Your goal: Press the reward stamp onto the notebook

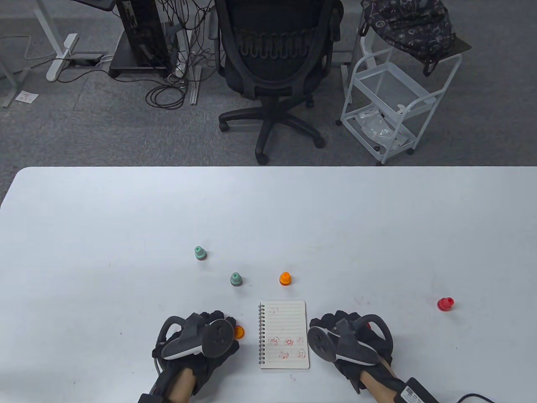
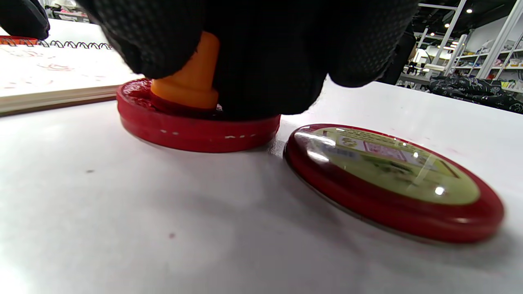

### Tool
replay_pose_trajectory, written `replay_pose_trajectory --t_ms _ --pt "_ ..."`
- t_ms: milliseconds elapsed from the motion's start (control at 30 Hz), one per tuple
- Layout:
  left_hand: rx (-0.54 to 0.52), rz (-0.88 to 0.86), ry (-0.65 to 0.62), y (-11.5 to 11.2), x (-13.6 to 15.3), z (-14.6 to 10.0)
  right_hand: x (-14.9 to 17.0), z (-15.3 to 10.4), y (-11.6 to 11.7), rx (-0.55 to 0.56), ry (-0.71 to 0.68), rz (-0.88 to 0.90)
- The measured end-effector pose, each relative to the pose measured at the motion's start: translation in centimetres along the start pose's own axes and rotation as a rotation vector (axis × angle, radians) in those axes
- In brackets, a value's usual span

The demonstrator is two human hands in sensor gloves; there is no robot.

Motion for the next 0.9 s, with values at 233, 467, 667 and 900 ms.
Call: replay_pose_trajectory --t_ms 233,467,667,900 --pt "0.005 0.007 0.000 0.01 -0.10 0.09 -0.02 -0.02 -0.02 -0.002 -0.002 -0.003" --pt "0.011 0.012 0.001 -0.03 -0.16 0.16 -0.07 -0.02 0.00 -0.002 -0.002 -0.004" --pt "0.013 0.017 -0.003 -0.07 -0.22 0.24 -0.07 -0.02 0.00 -0.002 -0.002 -0.004" --pt "0.014 0.019 -0.005 -0.12 -0.22 0.31 -0.07 -0.02 0.00 -0.002 -0.002 -0.004"
Point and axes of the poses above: the tracker on the back of each hand, its own x axis roughly to the little-finger side, its own z axis roughly from the wrist to the fingertips, y = z × x, the point moved 2 cm from there along z, roughly from the wrist to the fingertips, and after that the axes turned 11 degrees about z, right-handed, at the moved point
